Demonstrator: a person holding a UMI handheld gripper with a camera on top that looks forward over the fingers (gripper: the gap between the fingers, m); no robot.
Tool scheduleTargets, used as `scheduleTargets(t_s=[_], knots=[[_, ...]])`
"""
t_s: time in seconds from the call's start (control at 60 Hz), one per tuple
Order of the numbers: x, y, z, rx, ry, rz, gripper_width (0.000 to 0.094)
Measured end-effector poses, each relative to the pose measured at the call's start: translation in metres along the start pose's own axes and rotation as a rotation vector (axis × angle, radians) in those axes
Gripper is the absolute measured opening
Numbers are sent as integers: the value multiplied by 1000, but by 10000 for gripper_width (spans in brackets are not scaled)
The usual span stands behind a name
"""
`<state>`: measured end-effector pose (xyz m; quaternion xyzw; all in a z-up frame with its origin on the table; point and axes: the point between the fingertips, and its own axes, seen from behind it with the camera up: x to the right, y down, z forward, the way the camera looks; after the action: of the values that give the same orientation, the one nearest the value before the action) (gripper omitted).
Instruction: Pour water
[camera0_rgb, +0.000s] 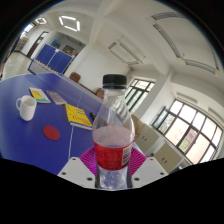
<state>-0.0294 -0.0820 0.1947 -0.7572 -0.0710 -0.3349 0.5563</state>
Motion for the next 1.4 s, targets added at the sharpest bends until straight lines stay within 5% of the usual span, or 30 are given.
scheduleTargets(t_s=[0.183, 0.383, 0.517, 0.717, 0.917, 1.1, 1.233, 1.4], knots=[[39, -138, 81, 197, 176, -478, 355], [-61, -279, 101, 593, 285, -1114, 356], [-155, -304, 105, 764, 283, -1437, 355], [-239, -293, 107, 883, 287, -1690, 352], [-255, -276, 108, 879, 256, -1706, 352], [-212, -315, 97, 859, 191, -1373, 353], [-143, -337, 96, 711, -29, -760, 354], [-119, -301, 105, 451, -397, 48, 353]])
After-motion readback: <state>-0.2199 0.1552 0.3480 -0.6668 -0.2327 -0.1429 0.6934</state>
